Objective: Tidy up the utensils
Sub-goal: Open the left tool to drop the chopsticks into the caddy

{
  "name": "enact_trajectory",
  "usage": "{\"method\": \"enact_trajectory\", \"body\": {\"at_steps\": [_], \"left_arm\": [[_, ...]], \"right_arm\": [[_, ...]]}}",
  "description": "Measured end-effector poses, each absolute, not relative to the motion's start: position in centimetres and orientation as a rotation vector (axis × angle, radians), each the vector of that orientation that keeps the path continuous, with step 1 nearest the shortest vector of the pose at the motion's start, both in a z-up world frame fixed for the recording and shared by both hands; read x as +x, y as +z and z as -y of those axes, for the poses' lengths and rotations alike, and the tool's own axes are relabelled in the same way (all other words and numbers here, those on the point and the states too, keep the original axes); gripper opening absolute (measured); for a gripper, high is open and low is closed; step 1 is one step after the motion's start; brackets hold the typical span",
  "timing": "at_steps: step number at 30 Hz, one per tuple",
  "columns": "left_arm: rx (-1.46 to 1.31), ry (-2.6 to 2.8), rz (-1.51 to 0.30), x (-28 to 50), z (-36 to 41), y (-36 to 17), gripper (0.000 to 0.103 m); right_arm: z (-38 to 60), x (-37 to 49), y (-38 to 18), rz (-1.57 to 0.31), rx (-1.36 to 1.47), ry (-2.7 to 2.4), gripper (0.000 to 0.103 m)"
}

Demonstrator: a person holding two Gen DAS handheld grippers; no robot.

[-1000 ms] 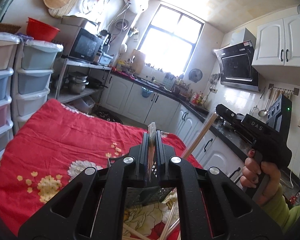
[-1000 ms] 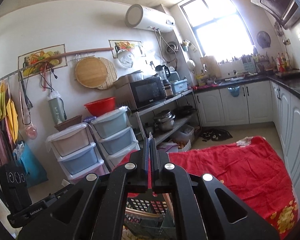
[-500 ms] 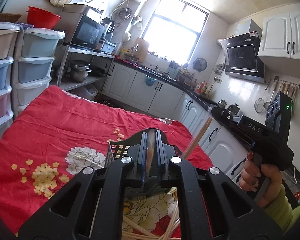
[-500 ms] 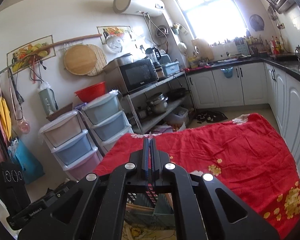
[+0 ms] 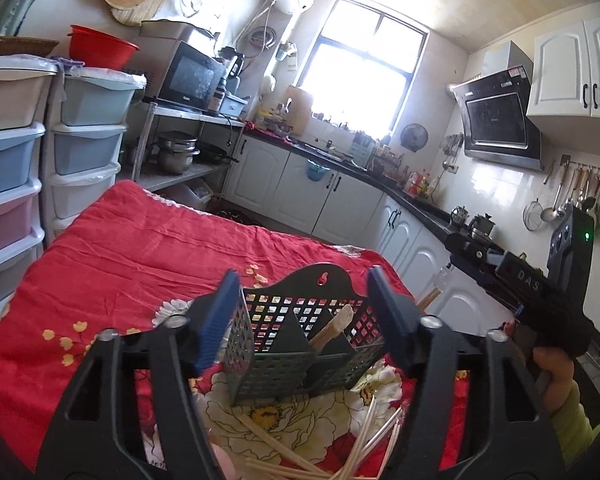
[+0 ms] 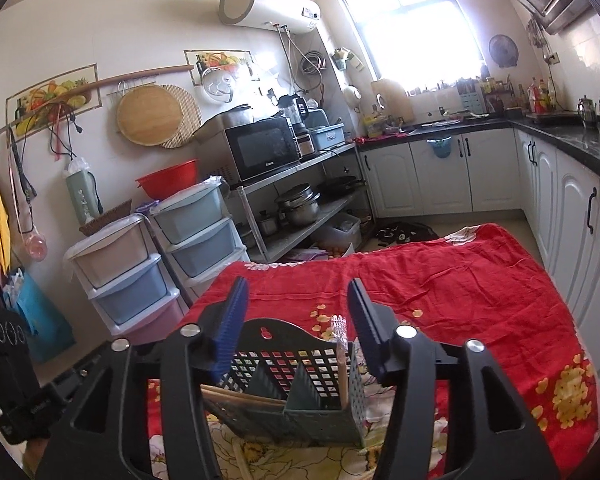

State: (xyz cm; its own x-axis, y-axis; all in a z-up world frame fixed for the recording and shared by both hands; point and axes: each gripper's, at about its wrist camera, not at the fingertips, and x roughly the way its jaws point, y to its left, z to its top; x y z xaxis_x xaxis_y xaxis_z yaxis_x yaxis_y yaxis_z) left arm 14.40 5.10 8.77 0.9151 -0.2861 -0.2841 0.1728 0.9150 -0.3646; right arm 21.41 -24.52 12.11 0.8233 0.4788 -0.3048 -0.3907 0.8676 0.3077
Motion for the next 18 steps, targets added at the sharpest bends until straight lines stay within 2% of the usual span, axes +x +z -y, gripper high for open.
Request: {"method": "enact_trajectory", "body": {"at_steps": [6,11,18], "left_arm": [[-0.341,-0.210,-0.298,13.2,-5.6,9.5,0.091],[-0.337,-0.194,-0.281,12.5,-5.8,10.0,0.092],[-0.336,-0.187,-0.284,11.6,-5.9,9.7,0.092]], "right_arm": [[24.7,19.9,12.4,-0.351,0.198,0.444,0.063],[24.7,18.4,12.6,-0.319,0.166,0.435,0.070],[25.0,16.7,12.2,-0.321,0.159,0.443,0.072]]}}
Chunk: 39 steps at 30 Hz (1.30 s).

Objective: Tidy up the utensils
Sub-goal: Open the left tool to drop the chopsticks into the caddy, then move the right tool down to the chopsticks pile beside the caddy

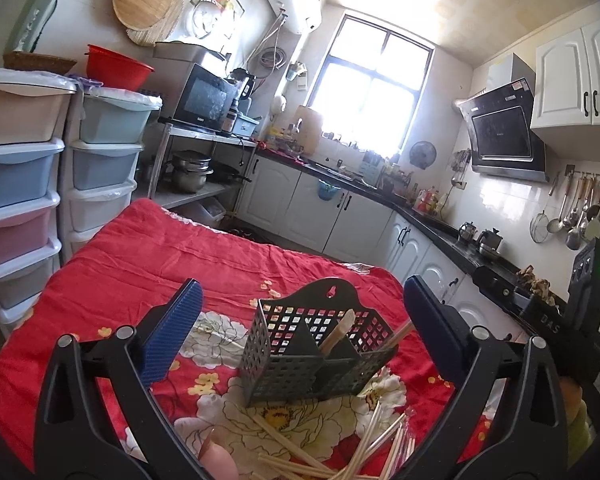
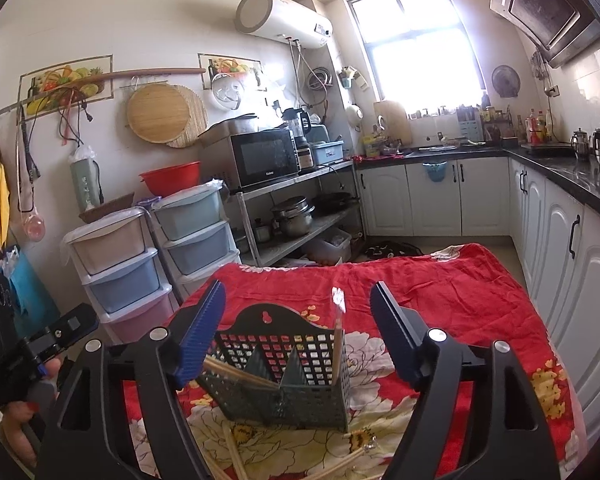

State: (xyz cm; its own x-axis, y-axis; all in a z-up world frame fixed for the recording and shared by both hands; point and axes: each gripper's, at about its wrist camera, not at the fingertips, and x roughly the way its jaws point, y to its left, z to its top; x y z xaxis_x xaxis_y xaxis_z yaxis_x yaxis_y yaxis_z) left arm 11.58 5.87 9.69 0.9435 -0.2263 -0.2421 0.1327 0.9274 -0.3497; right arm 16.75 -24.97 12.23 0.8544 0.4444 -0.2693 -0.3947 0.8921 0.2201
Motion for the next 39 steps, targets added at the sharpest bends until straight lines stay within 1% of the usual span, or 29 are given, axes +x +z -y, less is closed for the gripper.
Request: {"method": "enact_trajectory", "body": {"at_steps": [21,39], "left_arm": [[-0.380,-0.173,-0.382,10.2,-6.3,6.1,0.092],[-0.402,-0.158,-0.464,9.9,-6.9,3.4,0.092]], "right_arm": [[25.9,14.0,8.6,-0.416,0.146,0.414,0.073],[25.8,13.4,5.0,-0.516,0.125,0.406,0.073]]}}
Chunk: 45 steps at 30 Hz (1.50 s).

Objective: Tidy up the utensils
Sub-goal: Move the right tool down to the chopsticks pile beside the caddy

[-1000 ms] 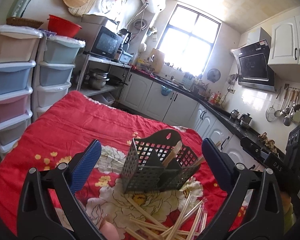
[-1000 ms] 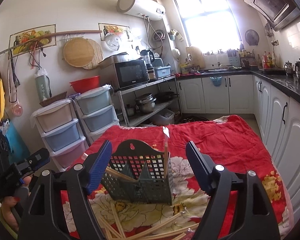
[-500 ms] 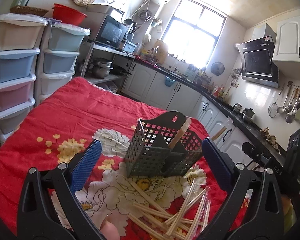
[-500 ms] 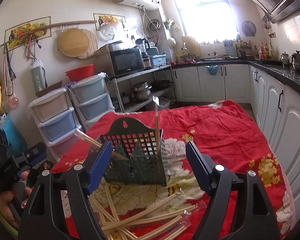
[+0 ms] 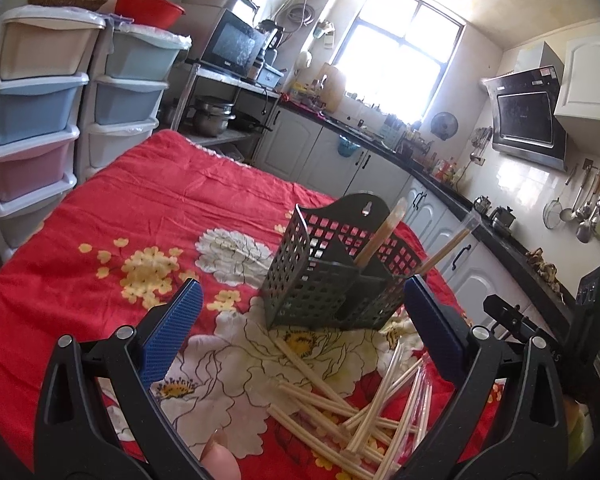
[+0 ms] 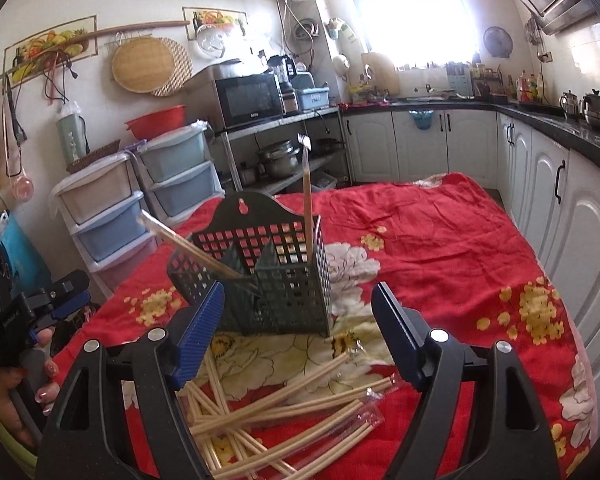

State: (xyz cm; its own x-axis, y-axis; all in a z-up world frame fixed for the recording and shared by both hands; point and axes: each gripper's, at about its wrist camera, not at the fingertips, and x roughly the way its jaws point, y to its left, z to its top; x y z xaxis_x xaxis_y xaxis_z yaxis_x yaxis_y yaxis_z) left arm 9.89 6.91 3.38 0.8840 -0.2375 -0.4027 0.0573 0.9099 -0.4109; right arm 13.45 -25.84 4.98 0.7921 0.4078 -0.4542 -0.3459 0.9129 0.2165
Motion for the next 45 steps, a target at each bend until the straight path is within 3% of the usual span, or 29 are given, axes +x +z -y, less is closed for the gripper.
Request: {"method": "enact_trajectory", "body": {"at_steps": [13,21,31,36,45], "left_arm": [[-0.430,-0.175,-0.572,10.0,-7.2,0.2,0.091],[-0.488,-0.189,-0.675,10.1,-7.8,-2.4,0.068],[-0.534,-0.227,-0.787,10.4,-7.4,-5.0,0.054],[-0.544,-0.251,-0.834,10.4,-7.0,-5.8,0.038],[-0.596,-0.294,-0.892,11.0,-6.5,-7.1,0.033]], "right_arm": [[25.6,13.9,2.4,-0.603,0.114,0.398,0.069],[25.7,14.5,1.1,-0.656,0.124,0.392,0.063],[25.0,15.0,-0.2,-0.710,0.111,0.395,0.059],[24.9,15.3,-0.7,-0.731,0.109,0.391,0.056],[24.5,16.1,-1.5,-0.771,0.109,0.401,0.053]]}}
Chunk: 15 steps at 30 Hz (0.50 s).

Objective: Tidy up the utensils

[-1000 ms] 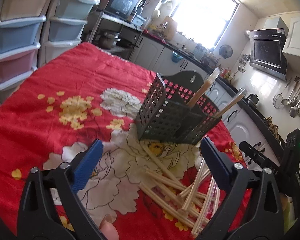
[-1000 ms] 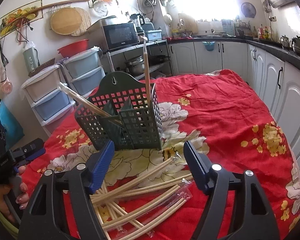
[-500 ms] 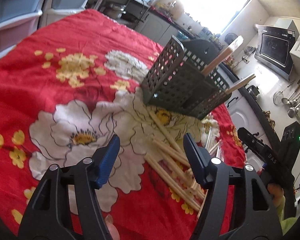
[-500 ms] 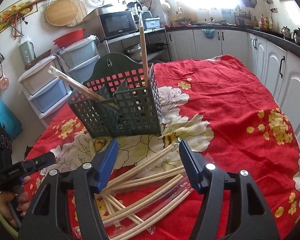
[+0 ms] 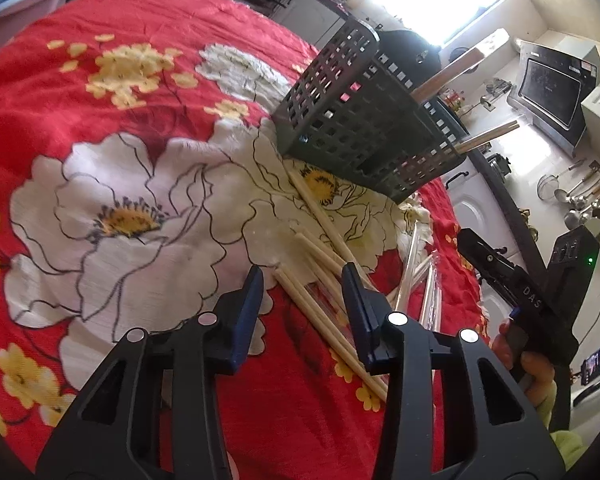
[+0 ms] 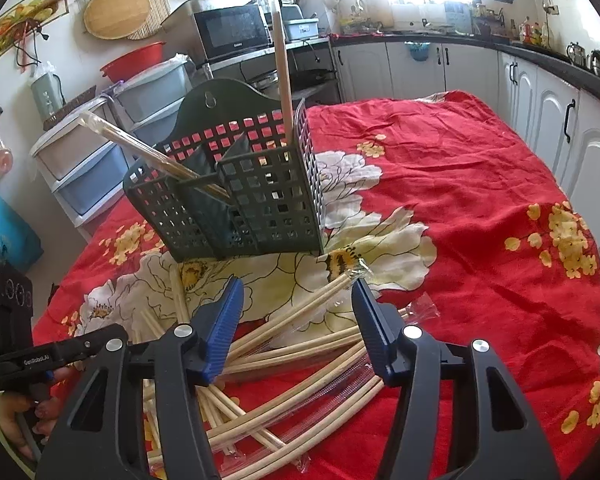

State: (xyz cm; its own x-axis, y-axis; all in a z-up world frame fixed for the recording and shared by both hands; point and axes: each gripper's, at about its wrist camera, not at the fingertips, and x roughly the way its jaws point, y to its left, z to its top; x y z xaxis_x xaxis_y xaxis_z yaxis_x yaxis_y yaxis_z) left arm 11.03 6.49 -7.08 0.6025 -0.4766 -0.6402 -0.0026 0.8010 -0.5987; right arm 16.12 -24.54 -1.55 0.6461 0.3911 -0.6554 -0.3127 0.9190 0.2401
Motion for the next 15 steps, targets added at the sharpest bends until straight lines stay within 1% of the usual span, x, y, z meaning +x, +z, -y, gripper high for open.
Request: {"method": "enact_trajectory", "body": {"at_steps": [5,10,13,15], "left_arm": [[-0.628,-0.293,-0.911,11.4,-6.7,-7.7,0.033],[-0.632,-0.294,-0.916,11.9,-6.8,-8.1,0.030],[-0.628,-0.287,-0.918,12.0,-6.9,-8.2,0.026],[-0.629,-0.279,-0.922,12.2,-6.9,-8.3,0.021]], "right_arm": [[24.2,17.2,-2.7,-0.830,0.116,0.405,0.051],[24.0,18.3,-3.9,-0.897,0.136,0.413,0.050],[24.0,19.2,-4.3,-0.934,0.160,0.412,0.049],[24.0,19.8,-4.7,-0.966,0.177,0.404,0.048]]}}
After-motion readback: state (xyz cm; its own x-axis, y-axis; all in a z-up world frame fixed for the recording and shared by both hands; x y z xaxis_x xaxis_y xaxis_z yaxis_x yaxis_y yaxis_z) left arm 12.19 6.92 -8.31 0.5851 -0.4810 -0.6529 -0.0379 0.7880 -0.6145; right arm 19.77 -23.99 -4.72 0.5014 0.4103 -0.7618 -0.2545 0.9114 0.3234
